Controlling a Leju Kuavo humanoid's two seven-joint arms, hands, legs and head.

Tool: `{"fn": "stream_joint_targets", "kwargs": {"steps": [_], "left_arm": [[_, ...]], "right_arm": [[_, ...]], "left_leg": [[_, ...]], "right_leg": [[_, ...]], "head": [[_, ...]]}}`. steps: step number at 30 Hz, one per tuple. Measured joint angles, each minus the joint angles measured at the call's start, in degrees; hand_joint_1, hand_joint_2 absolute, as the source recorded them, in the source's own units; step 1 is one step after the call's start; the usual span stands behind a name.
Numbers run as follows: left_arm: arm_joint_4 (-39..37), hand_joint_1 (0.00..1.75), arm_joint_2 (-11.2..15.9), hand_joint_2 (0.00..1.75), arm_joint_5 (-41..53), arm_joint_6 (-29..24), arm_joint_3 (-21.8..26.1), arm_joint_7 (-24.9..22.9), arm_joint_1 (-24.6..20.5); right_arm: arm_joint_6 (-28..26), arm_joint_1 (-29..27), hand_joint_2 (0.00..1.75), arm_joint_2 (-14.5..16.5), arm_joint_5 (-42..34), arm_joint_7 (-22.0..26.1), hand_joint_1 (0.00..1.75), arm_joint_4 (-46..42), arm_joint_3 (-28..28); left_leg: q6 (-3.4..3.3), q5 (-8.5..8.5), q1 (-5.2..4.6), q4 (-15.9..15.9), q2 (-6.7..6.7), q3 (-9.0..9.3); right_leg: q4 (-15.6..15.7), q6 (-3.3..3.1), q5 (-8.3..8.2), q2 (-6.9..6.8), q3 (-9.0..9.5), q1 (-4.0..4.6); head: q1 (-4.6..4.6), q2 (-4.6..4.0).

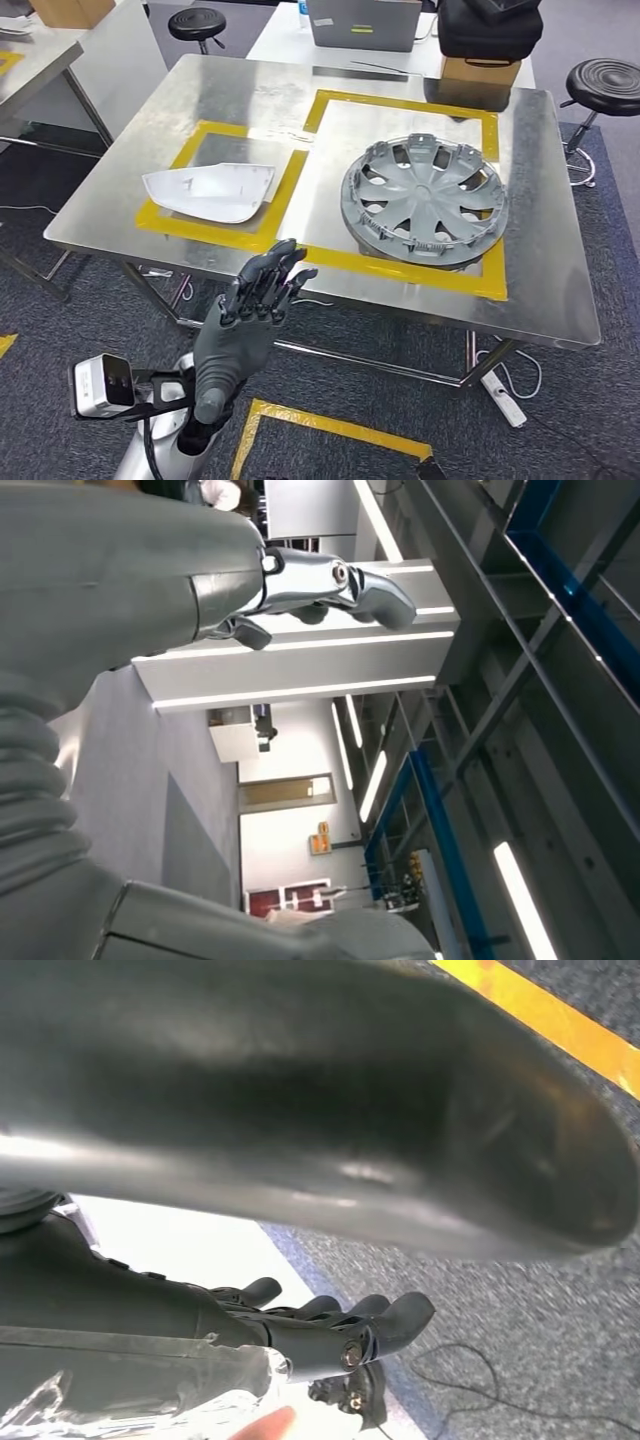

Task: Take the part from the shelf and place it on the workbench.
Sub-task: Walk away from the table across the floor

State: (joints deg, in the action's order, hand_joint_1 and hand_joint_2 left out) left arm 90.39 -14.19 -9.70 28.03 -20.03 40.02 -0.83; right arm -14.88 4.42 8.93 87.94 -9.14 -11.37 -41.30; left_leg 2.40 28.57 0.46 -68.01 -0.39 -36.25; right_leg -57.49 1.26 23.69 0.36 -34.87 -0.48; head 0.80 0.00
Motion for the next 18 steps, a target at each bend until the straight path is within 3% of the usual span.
{"fn": "stream_joint_targets", "kwargs": {"steps": [2, 3, 4, 6, 7, 8, 10, 11, 12, 13, 14, 15, 16, 17, 18], "left_arm": [[0.0, 0.0, 0.0, 1.75, 0.1, -0.4, -0.1, 0.0, 0.0], [0.0, 0.0, 0.0, 1.75, 0.2, -0.9, -0.1, 0.0, 0.0], [-0.2, 0.0, 0.0, 1.75, 0.4, -1.4, 0.0, 0.0, 0.0], [-0.8, 0.0, 0.0, 1.75, 0.9, -2.6, 0.2, 0.0, 0.0], [-1.4, 0.0, 0.0, 1.75, 1.3, -3.2, 0.4, 0.0, 0.0], [-2.0, 0.0, 0.0, 1.75, 1.8, -3.9, 0.5, 0.0, 0.0], [-3.5, 0.0, 0.1, 1.75, 2.7, -5.1, 0.9, 0.0, -0.1], [-4.3, 0.0, 0.1, 1.75, 3.1, -5.6, 1.0, 0.0, -0.1], [-5.2, 0.0, 0.1, 1.75, 3.6, -6.0, 1.2, 0.0, -0.1], [-6.1, 0.0, 0.2, 1.75, 4.1, -6.4, 1.4, 0.0, -0.2], [-7.0, 0.0, 0.2, 1.75, 4.8, -6.9, 1.7, 0.0, -0.3], [-7.8, 0.0, 0.2, 1.75, 5.4, -7.3, 1.9, 0.0, -0.4], [-8.5, 0.0, 0.2, 1.75, 5.9, -7.6, 2.1, 0.0, -0.6], [-9.1, 0.0, 0.2, 1.75, 6.3, -8.0, 2.3, 0.0, -0.8], [-9.7, 0.0, 0.2, 1.75, 6.7, -8.4, 2.5, 0.0, -1.1]], "right_arm": [[0.0, 0.0, 0.0, 0.0, 0.0, 0.0, 0.0, 0.0, 0.0], [0.0, 0.0, 0.0, 0.0, 0.0, 0.0, 0.0, 0.0, -0.1], [0.0, 0.0, 0.0, 0.0, -0.1, 0.0, 0.0, 0.0, -0.1], [-0.1, -0.1, 0.0, 0.0, -0.2, 0.0, 0.0, 0.0, -0.1], [-0.1, -0.2, 0.0, 0.0, -0.2, -0.1, 0.0, 0.0, -0.2], [-0.1, -0.3, 0.0, 0.0, -0.3, -0.2, 0.0, 0.0, -0.3], [-0.1, -0.3, 0.0, 0.0, -0.3, -0.4, 0.0, 0.0, -0.5], [0.0, -0.3, 0.0, 0.0, -0.2, -0.4, 0.0, 0.0, -0.5], [0.0, -0.3, 0.0, 0.0, -0.1, -0.4, 0.0, 0.0, -0.5], [0.0, -0.3, 0.0, 0.0, 0.0, -0.4, 0.0, 0.0, -0.5], [0.0, -0.3, 0.0, 0.0, 0.1, -0.5, 0.0, 0.0, -0.5], [0.0, -0.3, 0.0, 0.0, 0.2, -0.5, 0.0, 0.0, -0.5], [0.0, -0.2, 0.0, 0.0, 0.3, -0.5, 0.0, 0.0, -0.5], [0.0, 0.0, 0.0, 0.0, 0.3, -0.5, 0.0, 0.0, -0.5], [0.0, 0.1, 0.0, 0.0, 0.4, -0.5, 0.0, 0.0, -0.6]], "left_leg": [[-0.53, -0.55, -0.08, 8.1, -0.03, 6.12], [-0.83, -0.19, -0.13, 10.8, -0.06, 7.89], [-1.17, 0.07, -0.24, 12.1, -0.1, 8.53], [-2.02, -0.48, -0.24, 12.4, -0.06, 7.82], [-2.5, -1.03, -0.2, 12.5, 0.0, 7.31], [-2.88, -1.67, -0.11, 12.5, 0.08, 6.68], [-3.29, -2.92, -0.1, 12.5, 0.16, 5.24], [-3.31, -3.58, -0.14, 12.5, 0.2, 4.43], [-3.31, -4.23, -0.18, 12.5, 0.23, 3.61], [-3.24, -4.88, -0.21, 12.4, 0.25, 2.78], [-3.13, -5.53, -0.21, 12.4, 0.26, 1.98], [-2.94, -6.15, -0.21, 12.4, 0.23, 1.28], [-2.68, -6.72, -0.28, 12.3, 0.19, 0.67], [-2.38, -7.27, -0.35, 12.2, 0.17, 0.27], [-2.08, -7.77, -0.43, 12.2, 0.17, 0.08]], "right_leg": [[-0.2, 0.58, -0.84, 0.07, -0.83, 0.18], [-0.3, 0.91, -1.28, 0.1, -1.11, 0.26], [-0.2, 1.24, -1.75, 0.08, -1.33, 0.31], [-0.1, 1.89, -2.23, 0.06, -1.77, 0.15], [-0.8, 2.18, -1.17, 0.04, -2.26, 0.06], [-2.7, 2.46, 0.89, 0.03, -3.05, 0.0], [-9.6, 2.87, 6.49, -0.02, -5.16, -0.05], [-13.3, 3.01, 8.36, -0.02, -5.98, -0.05], [-15.9, 3.07, 8.93, -0.02, -6.2, -0.04], [-16.8, 3.08, 8.29, -0.02, -5.53, -0.04], [-15.3, 3.03, 6.71, -0.02, -3.71, -0.05], [-12.0, 2.96, 5.16, -0.02, -0.91, -0.07], [-7.4, 2.9, 4.59, -0.01, 2.56, -0.06], [-3.2, 2.7, 4.62, 0.07, 5.47, -0.02], [-0.3, 2.47, 5.12, 0.15, 7.27, 0.03]], "head": [[-0.03, 0.0], [-0.04, 0.0], [-0.08, 0.0], [-0.06, 0.0], [-0.13, 0.0], [-0.2, 0.0], [-0.38, 0.0], [-0.39, 0.0], [-0.39, 0.0], [-0.38, 0.0], [-0.38, 0.0], [-0.39, 0.0], [-0.4, 0.0], [-0.34, 0.0], [-0.3, -0.01]]}}
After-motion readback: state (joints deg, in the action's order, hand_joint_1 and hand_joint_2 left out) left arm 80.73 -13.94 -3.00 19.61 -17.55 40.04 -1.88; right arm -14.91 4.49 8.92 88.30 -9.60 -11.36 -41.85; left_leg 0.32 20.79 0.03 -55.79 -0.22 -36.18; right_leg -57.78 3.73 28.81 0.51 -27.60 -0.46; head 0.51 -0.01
